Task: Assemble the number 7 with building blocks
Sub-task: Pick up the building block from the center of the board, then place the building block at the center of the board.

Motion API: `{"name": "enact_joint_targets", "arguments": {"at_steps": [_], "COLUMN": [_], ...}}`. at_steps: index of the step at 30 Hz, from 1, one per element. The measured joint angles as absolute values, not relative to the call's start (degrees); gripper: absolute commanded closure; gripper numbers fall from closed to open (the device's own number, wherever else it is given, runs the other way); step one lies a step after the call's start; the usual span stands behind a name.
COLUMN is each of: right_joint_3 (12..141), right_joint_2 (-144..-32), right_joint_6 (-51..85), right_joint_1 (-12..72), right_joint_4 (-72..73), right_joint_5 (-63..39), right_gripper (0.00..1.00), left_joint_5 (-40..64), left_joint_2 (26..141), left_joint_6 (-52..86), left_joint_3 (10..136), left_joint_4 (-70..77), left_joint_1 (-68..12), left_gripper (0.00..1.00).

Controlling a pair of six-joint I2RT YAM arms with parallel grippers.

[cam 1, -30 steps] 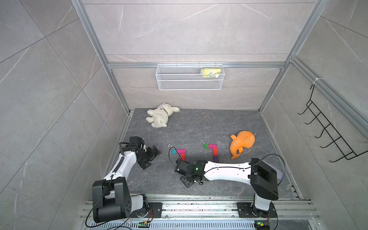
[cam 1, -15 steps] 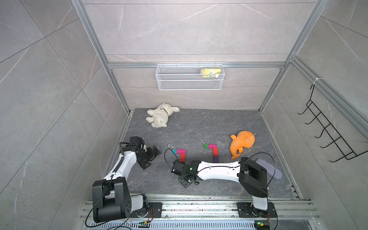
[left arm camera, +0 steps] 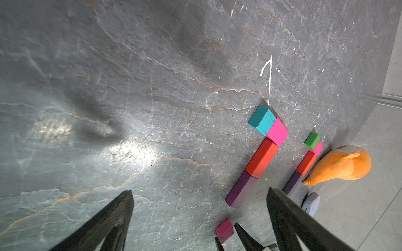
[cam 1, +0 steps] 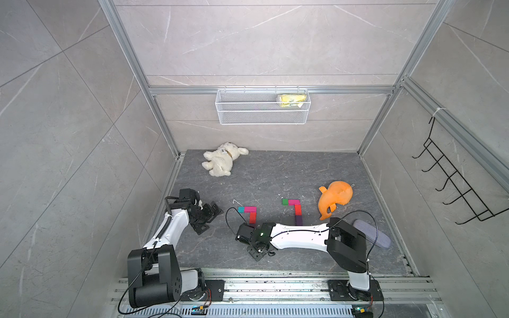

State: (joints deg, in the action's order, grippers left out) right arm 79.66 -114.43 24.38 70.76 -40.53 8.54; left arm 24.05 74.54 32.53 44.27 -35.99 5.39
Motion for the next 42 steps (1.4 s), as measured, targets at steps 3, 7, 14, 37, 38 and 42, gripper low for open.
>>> {"name": "enact_joint_targets", "arguments": {"at_steps": [3, 7, 14, 37, 38, 42], "right_joint_3": [80.3, 81.5, 83.0, 90.1, 90.1, 90.7], "right_joint_2": [-115.2, -116.3, -116.8, -118.4, -118.8, -121.9], "right_joint_6": [24.4, 24.4, 25.4, 64.8, 65.9, 69.3], "right_joint_1": [70.9, 71.0, 71.1, 72.7, 72.8, 72.8], "right_joint_4": [-40.8, -41.6, -42.6, -48.5, -48.4, -48.2], "right_joint_5": [8.5, 8.3, 8.1, 10.7, 10.9, 11.6], "right_gripper": [0.55, 0.57, 0.69, 0.86, 0.86, 0.85], "left_joint_5": [24.1, 24.1, 24.1, 24.7, 24.7, 25.0], "left_joint_2": [74.5, 74.5, 74.5, 74.0, 74.0, 73.6], "left_joint_6": [32.5, 32.5, 32.5, 32.5, 32.5, 32.5], "left_joint_3": [44.3, 44.3, 44.3, 44.3, 44.3, 44.3], "left_joint_4": [-36.0, -36.0, -36.0, -35.7, -35.7, -35.7], "left_joint_1": [5.4, 5.4, 5.4, 5.4, 5.4, 5.4], "left_gripper": [0.0, 0.0, 0.0, 0.0, 0.0, 0.0]}}
